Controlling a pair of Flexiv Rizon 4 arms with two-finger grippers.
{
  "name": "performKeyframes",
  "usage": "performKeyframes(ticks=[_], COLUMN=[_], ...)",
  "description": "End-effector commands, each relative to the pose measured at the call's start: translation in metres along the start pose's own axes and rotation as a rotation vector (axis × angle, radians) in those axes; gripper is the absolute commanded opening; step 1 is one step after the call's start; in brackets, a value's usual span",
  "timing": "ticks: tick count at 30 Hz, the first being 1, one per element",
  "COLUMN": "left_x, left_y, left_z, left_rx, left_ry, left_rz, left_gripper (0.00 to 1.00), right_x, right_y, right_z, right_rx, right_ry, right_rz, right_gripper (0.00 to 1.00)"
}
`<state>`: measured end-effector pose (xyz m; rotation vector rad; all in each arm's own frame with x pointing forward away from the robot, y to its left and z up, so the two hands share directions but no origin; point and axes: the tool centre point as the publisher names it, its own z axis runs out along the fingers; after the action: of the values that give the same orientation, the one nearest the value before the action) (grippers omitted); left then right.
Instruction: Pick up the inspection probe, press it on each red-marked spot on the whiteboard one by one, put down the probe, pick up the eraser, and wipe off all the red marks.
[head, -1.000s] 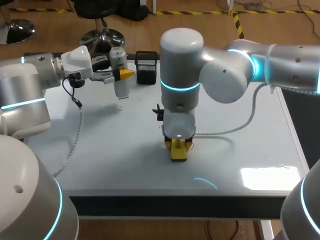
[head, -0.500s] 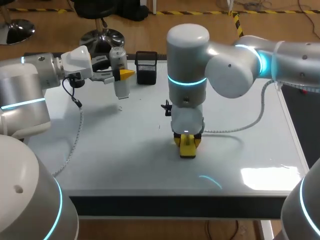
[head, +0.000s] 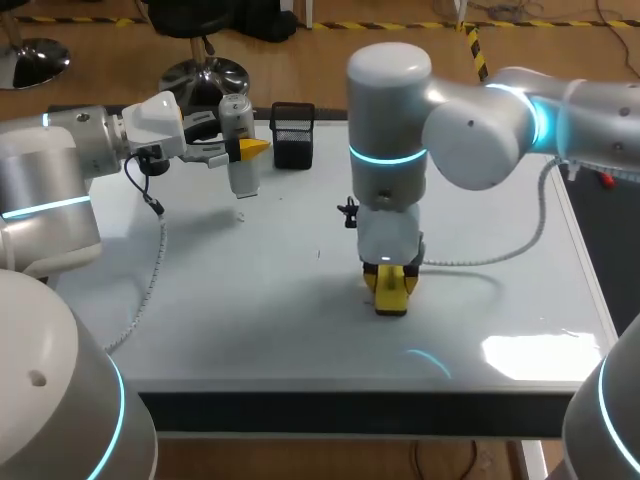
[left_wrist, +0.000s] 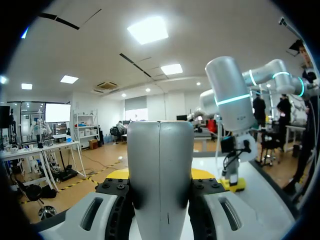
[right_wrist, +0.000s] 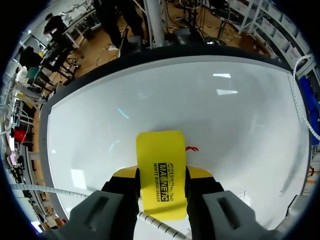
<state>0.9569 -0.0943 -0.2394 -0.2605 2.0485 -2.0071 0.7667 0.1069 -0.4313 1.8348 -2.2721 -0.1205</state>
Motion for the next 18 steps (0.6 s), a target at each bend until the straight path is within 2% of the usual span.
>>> performKeyframes(ticks=[1, 9, 12, 18], left_x=[0.000, 0.000, 0.000, 0.000], left_y=[-0.001, -0.001, -0.001, -0.001], left_z=[0.000, 0.000, 0.000, 0.000], left_rx=[0.002, 0.002, 0.002, 0.002], left_ry=[-0.001, -0.001, -0.001, -0.001], left_rz=[0.001, 0.001, 0.001, 0.001], left_gripper=[0.00, 0.00, 0.00, 0.00], right_x=[0.006, 0.008, 0.007, -0.002], right_y=[-0.004, -0.004, -0.001, 0.014], right_z=[0.054, 0.051, 0.038, -0.001], right_rx=[0.000, 0.005, 0.020, -0.017], right_ry=[0.007, 0.008, -0.012, -0.052], right_rz=[0.001, 0.008, 0.013, 0.006], right_gripper=[0.00, 0.00, 0.00, 0.00])
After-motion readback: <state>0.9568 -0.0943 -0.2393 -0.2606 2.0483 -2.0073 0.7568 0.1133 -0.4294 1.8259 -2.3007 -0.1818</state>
